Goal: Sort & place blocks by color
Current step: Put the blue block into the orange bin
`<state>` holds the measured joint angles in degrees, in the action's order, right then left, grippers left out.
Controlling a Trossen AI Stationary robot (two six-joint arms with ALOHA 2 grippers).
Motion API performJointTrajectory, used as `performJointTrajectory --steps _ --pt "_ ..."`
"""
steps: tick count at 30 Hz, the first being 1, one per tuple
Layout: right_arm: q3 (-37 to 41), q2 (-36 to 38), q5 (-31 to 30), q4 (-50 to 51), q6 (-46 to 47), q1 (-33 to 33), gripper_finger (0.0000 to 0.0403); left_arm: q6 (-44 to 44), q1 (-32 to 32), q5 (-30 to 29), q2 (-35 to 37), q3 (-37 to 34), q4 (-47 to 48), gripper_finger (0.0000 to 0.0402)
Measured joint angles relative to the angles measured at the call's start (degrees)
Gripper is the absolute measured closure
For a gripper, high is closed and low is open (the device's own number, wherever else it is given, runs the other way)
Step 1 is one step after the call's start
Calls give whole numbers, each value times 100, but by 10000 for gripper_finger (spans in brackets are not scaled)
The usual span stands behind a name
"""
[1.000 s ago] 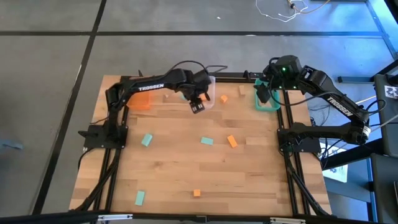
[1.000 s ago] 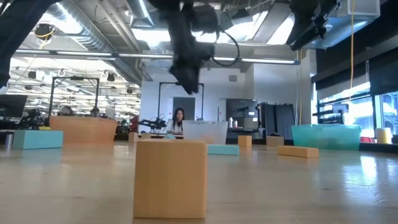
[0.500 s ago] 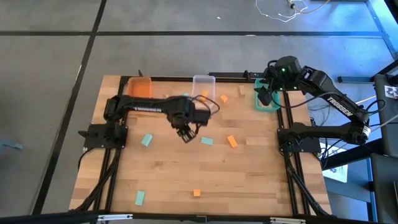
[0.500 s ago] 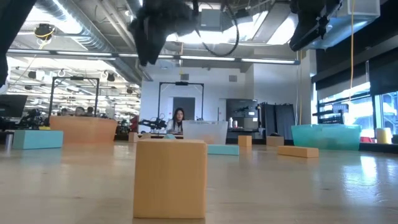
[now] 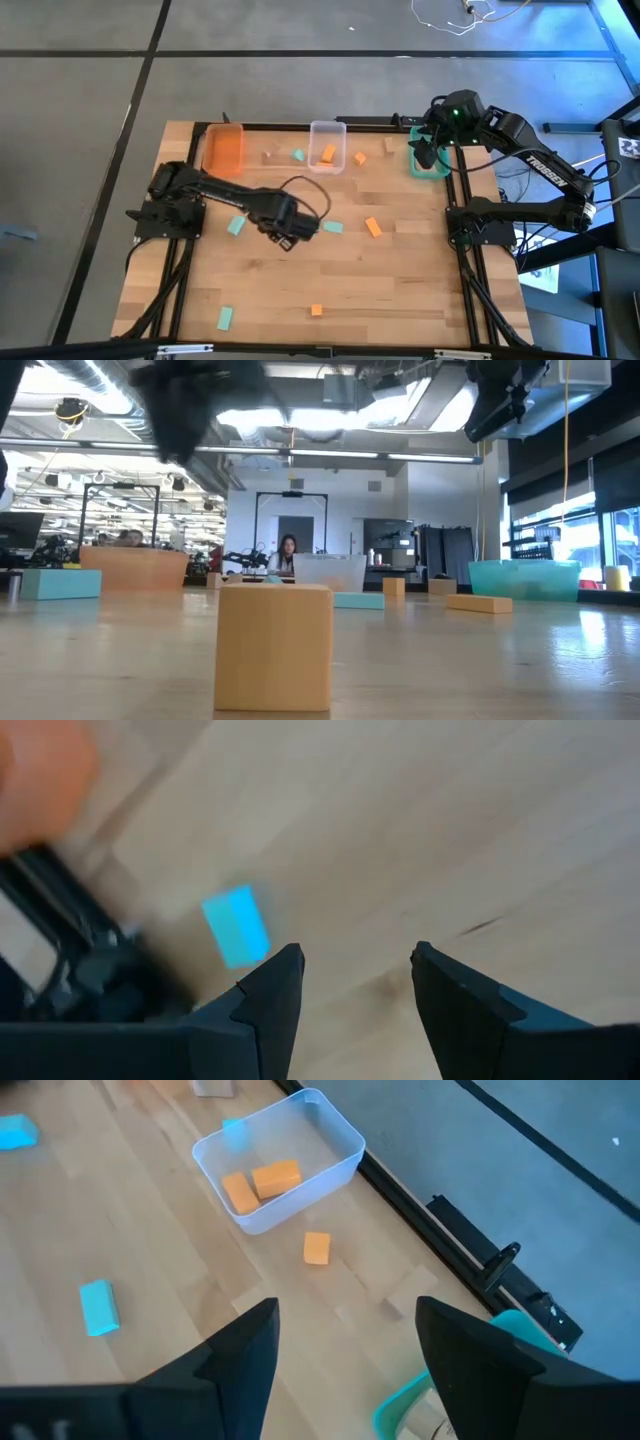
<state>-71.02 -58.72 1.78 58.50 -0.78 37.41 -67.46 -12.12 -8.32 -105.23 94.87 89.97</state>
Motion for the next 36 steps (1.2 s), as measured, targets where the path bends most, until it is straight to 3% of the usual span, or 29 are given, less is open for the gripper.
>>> performJointTrajectory --steps 9,16,22,30,36 --pt "0 0 0 -26 72 2 167 -1269 -495 446 1240 -1849 -75 223" --pt "0 -2 -10 -174 227 0 167 -1464 -619 468 1872 -3059 -906 223" --pt "0 -2 -13 -221 349 0 167 -1456 -600 466 1997 -3973 -1640 223" --pt "0 -2 -13 -232 374 0 167 -1143 -361 380 1993 -4659 -2678 224" --pt "0 -4 -15 -407 376 0 167 -943 -210 185 1993 -4760 -2710 224"
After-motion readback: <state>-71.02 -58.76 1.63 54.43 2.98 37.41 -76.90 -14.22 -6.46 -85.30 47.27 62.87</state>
